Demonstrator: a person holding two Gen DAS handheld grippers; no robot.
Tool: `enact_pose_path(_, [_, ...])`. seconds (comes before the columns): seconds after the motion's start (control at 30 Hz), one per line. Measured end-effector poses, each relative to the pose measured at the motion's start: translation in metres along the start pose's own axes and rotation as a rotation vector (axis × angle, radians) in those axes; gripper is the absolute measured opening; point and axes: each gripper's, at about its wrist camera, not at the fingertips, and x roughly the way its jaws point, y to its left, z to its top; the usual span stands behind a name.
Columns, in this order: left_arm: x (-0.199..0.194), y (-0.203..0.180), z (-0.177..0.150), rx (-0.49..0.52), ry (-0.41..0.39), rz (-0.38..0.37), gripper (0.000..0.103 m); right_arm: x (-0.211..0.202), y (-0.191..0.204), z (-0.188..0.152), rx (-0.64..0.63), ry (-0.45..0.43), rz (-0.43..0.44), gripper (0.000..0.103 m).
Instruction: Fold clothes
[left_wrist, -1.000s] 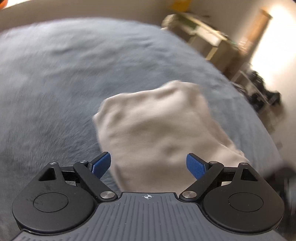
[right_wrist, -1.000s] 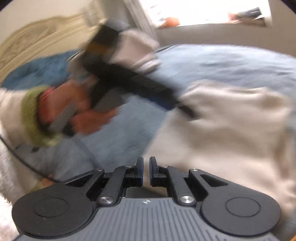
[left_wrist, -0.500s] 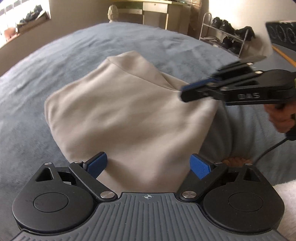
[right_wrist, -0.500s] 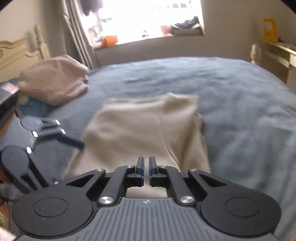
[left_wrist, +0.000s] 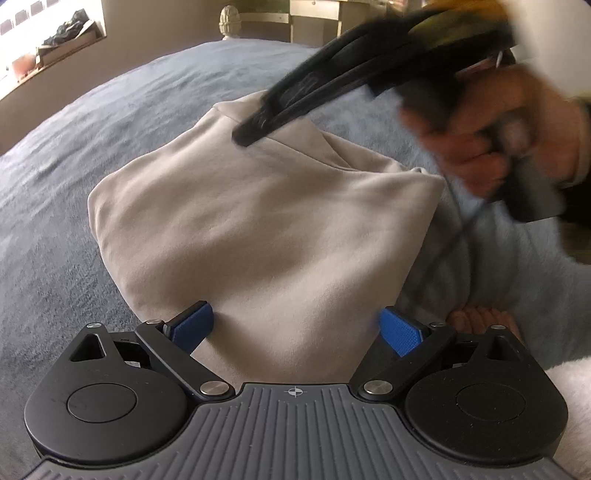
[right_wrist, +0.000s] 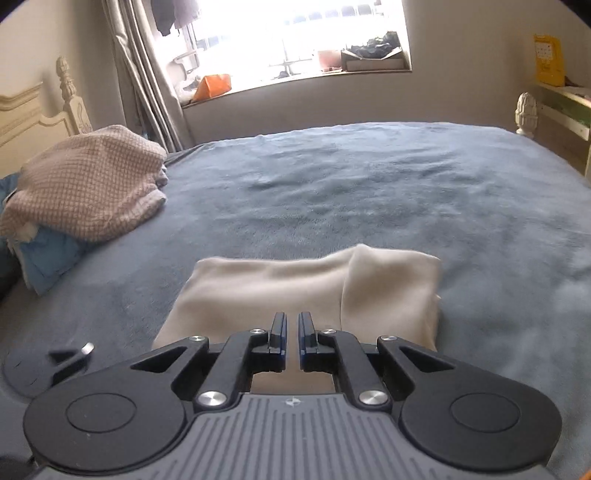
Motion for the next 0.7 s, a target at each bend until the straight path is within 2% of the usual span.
enact_pose_path(0.1, [-0.003, 0.002, -0.001, -0.025, -0.012, -0.019, 0.098, 0.028, -0.011, -0.005, -0.001, 0.065, -0.070, 0.004])
enact_pose_path(0.17, [-0.004, 0.004, -0.001, -0.047, -0.011, -0.034, 0.098, 0.026, -0.008, 0.000, 0.014, 0.071, -0.081, 0.005])
enact_pose_path(0.3, [-0.007, 0.012, -0.002, -0.099, -0.024, -0.074, 0.098, 0.005, 0.002, 0.010, -0.007, -0.012, -0.060, 0.006])
enact_pose_path(0.37, [-0.006, 0.017, -0.001, -0.128, -0.029, -0.091, 0.098, 0.009, -0.001, 0.014, 0.003, -0.027, -0.080, 0.007])
enact_pose_path(0.47, [-0.008, 0.022, 0.000, -0.164, -0.042, -0.113, 0.098, 0.028, -0.016, 0.015, 0.067, 0.006, -0.126, 0.012])
enact_pose_path(0.57, [-0.014, 0.026, -0.001, -0.194, -0.048, -0.131, 0.097, 0.037, -0.037, 0.008, 0.192, 0.026, -0.086, 0.012])
enact_pose_path(0.7, [-0.024, 0.040, 0.001, -0.261, -0.068, -0.150, 0.097, 0.022, -0.047, 0.006, 0.274, 0.019, -0.064, 0.013])
